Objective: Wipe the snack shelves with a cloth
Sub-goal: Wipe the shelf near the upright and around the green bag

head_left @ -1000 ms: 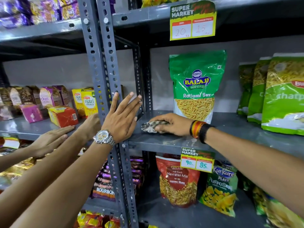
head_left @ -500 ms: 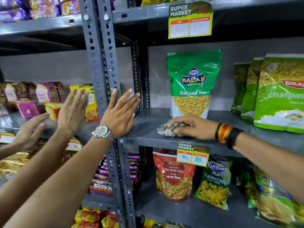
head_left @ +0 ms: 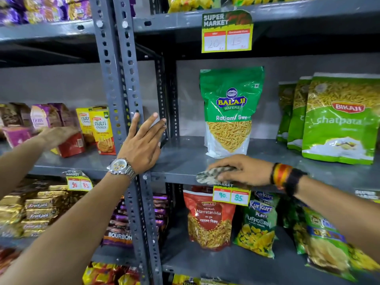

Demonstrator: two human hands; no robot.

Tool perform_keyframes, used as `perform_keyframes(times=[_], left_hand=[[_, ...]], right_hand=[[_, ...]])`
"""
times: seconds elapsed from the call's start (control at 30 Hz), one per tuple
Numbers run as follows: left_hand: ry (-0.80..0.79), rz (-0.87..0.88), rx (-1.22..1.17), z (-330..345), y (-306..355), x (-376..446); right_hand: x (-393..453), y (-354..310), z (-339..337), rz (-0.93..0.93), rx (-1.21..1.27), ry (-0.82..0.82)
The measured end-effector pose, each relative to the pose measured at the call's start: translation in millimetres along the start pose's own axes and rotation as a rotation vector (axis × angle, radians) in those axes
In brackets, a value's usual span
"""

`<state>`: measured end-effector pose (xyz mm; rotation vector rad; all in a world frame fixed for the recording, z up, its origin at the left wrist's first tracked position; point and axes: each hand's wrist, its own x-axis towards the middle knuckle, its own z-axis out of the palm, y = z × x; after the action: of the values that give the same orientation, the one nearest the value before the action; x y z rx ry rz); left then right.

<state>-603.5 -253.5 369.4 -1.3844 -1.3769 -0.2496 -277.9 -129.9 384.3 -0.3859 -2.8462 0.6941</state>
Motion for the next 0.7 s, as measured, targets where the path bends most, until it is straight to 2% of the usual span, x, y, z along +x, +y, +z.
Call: perform_keyframes(times=[0.1, 0.2, 0.47, 0.6, 0.7], left_hand=[[0.004, 0.0, -0.002, 0, 1, 1], [0.009, 0.005, -0.01, 1, 1, 1], [0.009, 0.015, 0.005, 4, -1, -1], [0.013, 0.017, -0.008, 2, -1, -1], [0.013, 0.015, -0.016, 1, 0, 0]], right_hand=[[-17, 11, -30, 0.049, 0.069, 0.179], [1, 16, -45, 0.078, 0.057, 0.332], [66, 17, -3, 0.09, -0.031, 0.241], [38, 40, 7, 0.118, 0.024, 0.272], [1, 48, -10, 0.129, 0.037, 0.192]])
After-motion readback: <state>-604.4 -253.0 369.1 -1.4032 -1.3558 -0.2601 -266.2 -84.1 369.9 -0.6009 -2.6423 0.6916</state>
